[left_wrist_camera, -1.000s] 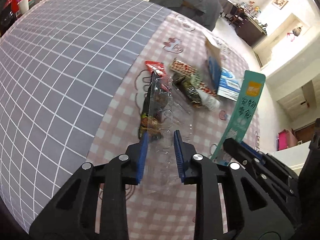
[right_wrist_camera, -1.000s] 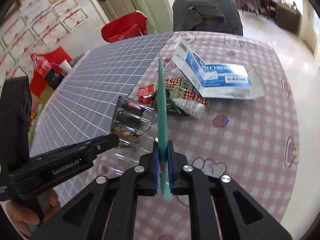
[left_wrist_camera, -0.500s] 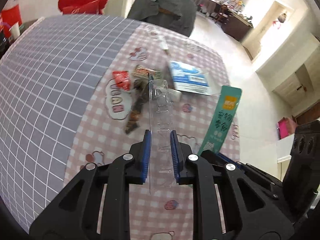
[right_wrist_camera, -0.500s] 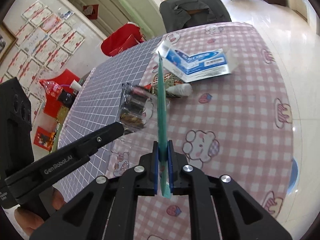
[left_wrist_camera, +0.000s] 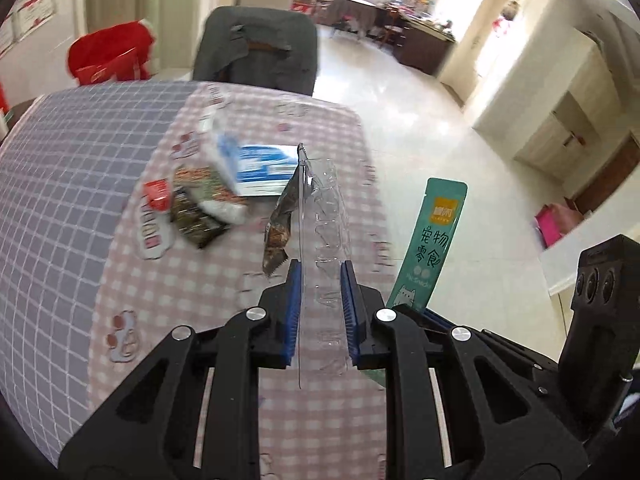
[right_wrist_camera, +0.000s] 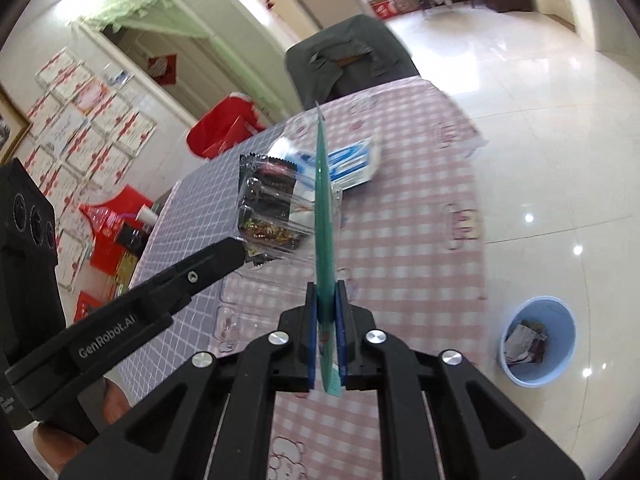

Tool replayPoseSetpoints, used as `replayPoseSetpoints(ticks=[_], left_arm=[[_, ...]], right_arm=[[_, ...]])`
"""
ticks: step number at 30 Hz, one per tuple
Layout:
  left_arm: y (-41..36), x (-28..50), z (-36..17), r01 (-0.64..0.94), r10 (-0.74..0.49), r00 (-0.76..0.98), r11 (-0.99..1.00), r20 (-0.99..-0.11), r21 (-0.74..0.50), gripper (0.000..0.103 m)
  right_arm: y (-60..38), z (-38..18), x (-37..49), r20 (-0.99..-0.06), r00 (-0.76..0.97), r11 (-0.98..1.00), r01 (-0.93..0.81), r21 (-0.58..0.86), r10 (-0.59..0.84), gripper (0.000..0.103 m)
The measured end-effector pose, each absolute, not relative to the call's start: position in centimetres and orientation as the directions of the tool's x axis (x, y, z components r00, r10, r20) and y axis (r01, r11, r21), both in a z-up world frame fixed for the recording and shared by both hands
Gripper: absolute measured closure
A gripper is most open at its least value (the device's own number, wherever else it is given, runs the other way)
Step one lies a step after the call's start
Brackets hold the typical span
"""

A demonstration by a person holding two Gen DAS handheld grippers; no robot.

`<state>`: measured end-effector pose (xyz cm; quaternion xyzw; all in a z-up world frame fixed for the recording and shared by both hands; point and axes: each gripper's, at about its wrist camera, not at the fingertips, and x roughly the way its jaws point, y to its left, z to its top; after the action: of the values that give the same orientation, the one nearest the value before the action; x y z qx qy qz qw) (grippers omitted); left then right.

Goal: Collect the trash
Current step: 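Carry the teal packet and clear tray to the blue bucket and open both tools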

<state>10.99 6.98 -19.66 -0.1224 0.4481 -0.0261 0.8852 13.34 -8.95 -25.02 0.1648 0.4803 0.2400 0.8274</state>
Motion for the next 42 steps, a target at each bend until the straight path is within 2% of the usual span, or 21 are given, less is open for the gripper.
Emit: replayPoseSetpoints(ticks=[13, 25, 29, 30, 31, 32, 42], left_arm=[[-4.8, 13.9, -19.9, 0.163, -0.288, 0.537, 0.958, -0.793, -0.238, 0.084], [-12.4, 17.1, -23.1, 0.272, -0.321, 0.446, 0.938, -0.836, -0.215, 0.084], [-13.5, 18.1, -24.4, 0.279, -0.315, 0.425, 0.938, -0.849, -0.208, 0.084], [-13.8, 18.3, -24.7, 0.280, -0.313, 0.419, 0.937, -0.853, -0.207, 0.084], [-13.9, 18.3, -24.9, 0.281, -0.313, 0.414, 0.937, -0.855, -0.207, 0.084], [-14.2, 18.4, -25.2, 0.284, -0.314, 0.408, 0.936, -0.858, -0.207, 0.084], [-16.0, 18.6, -26.5, 0.310, -0.328, 0.371, 0.926, -0.869, -0.217, 0.083]], right_arm=[[-20.1, -25.3, 12.1, -0.721, 0.546, 0.865, -0.011, 0.502, 0.426, 0.094], [-26.1, -27.8, 12.8, -0.766, 0.564, 0.863, 0.172, 0.475, 0.309, 0.094], [-27.5, -28.9, 13.2, -0.784, 0.565, 0.863, 0.234, 0.449, 0.255, 0.090], [-27.7, -29.3, 13.3, -0.791, 0.560, 0.861, 0.246, 0.445, 0.248, 0.085], [-27.9, -29.5, 13.3, -0.794, 0.558, 0.861, 0.257, 0.440, 0.239, 0.073], [-28.2, -29.8, 13.2, -0.798, 0.558, 0.860, 0.270, 0.433, 0.227, 0.070], [-29.7, -29.4, 12.2, -0.805, 0.578, 0.879, 0.305, 0.367, 0.136, 0.065]])
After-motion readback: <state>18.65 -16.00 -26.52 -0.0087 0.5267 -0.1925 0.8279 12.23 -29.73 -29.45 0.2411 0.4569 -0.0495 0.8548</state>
